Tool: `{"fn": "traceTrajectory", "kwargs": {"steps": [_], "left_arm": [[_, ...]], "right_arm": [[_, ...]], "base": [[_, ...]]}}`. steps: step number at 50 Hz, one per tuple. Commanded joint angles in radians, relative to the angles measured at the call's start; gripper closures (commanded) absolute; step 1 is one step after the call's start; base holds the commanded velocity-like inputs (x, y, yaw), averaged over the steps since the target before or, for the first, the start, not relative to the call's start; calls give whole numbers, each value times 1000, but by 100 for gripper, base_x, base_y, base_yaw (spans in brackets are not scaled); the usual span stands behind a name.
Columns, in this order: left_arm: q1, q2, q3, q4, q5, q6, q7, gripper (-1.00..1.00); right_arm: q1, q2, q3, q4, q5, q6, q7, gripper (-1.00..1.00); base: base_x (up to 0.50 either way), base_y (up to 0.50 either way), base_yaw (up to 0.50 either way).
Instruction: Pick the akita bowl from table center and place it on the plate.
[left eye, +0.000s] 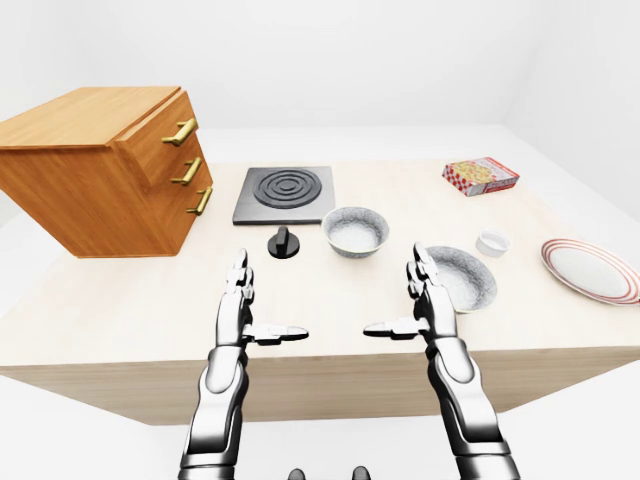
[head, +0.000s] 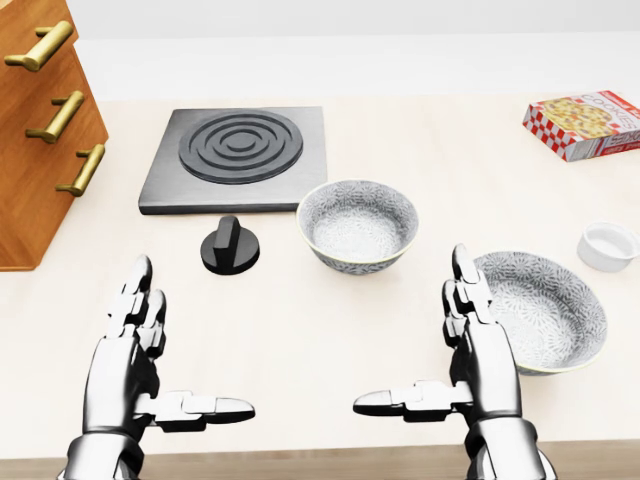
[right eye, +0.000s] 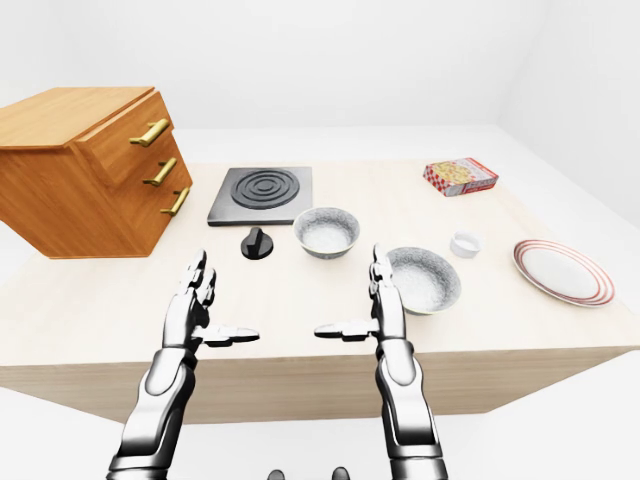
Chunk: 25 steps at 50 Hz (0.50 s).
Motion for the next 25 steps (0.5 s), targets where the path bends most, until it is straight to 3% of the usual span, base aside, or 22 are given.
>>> {"fn": "traceTrajectory", "kwargs": {"steps": [1, 8, 18, 25], "left_arm": [[1, 17, 33, -38, -16, 26, -25, -100], [-4, 25, 35, -124, 5, 82, -39, -100], [-43, 40, 65, -243, 6, 82, -59, -100], [-36, 37, 65, -251, 10, 82, -60, -100]], "right_arm": [[13, -15, -25, -146, -11, 55, 19, -100], [26, -15, -27, -216, -16, 55, 34, -100], [26, -16, -42, -314, 0, 55, 47, -100], [46, -12, -38, -318, -4, 55, 52, -100]], "base": [[0, 0, 0], [0, 0, 0], [0, 0, 0], [-5, -46, 0]]}}
